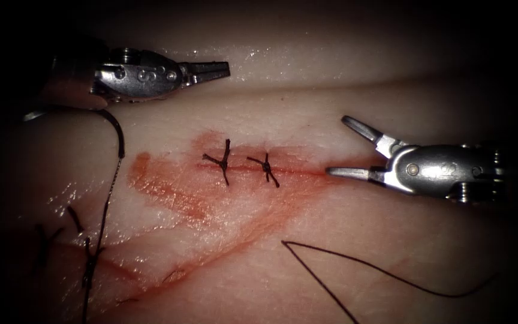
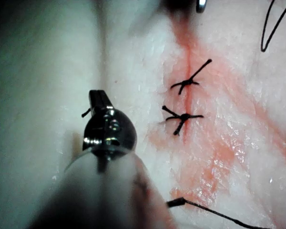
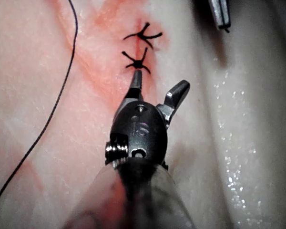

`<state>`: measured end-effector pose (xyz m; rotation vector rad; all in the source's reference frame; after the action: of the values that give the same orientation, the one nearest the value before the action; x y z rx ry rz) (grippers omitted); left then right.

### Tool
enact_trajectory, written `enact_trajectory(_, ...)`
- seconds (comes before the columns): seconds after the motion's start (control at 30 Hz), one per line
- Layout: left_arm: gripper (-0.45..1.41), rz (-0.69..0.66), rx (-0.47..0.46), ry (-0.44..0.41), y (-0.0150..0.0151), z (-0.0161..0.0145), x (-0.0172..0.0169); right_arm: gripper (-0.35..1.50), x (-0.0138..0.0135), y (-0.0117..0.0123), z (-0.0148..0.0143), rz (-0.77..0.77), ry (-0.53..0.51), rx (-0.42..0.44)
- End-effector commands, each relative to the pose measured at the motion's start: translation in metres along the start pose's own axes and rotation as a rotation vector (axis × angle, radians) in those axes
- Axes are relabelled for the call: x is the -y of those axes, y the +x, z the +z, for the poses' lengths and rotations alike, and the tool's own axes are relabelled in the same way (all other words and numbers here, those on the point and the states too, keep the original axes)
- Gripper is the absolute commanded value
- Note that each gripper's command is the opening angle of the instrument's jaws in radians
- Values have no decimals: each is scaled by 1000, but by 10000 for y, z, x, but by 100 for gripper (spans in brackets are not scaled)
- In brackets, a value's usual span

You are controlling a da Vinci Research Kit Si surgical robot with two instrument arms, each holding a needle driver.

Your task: Wound Closure

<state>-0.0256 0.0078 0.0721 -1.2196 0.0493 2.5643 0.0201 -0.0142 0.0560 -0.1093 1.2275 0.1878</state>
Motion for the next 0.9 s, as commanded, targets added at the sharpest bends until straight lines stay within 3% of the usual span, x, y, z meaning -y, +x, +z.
enact_trajectory(0.03,-45,-15,3,-22,-4,16,4,62,4,-4,12,20,-9,4)
enact_trajectory(0.07,-45,-53,18,-35,-14,34,13,56,6,-5,14,55,-19,10)
enact_trajectory(0.3,-45,-160,34,-114,-46,89,28,57,12,-4,22,77,-35,12)
enact_trajectory(0.37,-45,-198,83,-148,-64,112,26,57,14,-4,22,82,-37,12)
enact_trajectory(0.5,-45,-277,132,-212,-79,127,17,56,14,-4,22,87,-37,12)
enact_trajectory(0.53,-35,-307,140,-231,-83,130,13,54,14,-5,22,87,-37,12)
enact_trajectory(0.57,-11,-343,144,-251,-86,132,9,52,14,-5,22,93,-38,12)
enact_trajectory(0.6,31,-435,153,-287,-91,133,1,49,15,-5,22,92,-38,12)
enact_trajectory(0.63,31,-435,153,-287,-91,133,1,49,15,-5,22,92,-38,12)
enact_trajectory(0.7,68,-507,160,-331,-92,130,-8,49,16,-6,22,96,-40,11)
enact_trajectory(0.9,94,-513,222,-353,-88,104,-24,47,17,-7,22,95,-40,11)
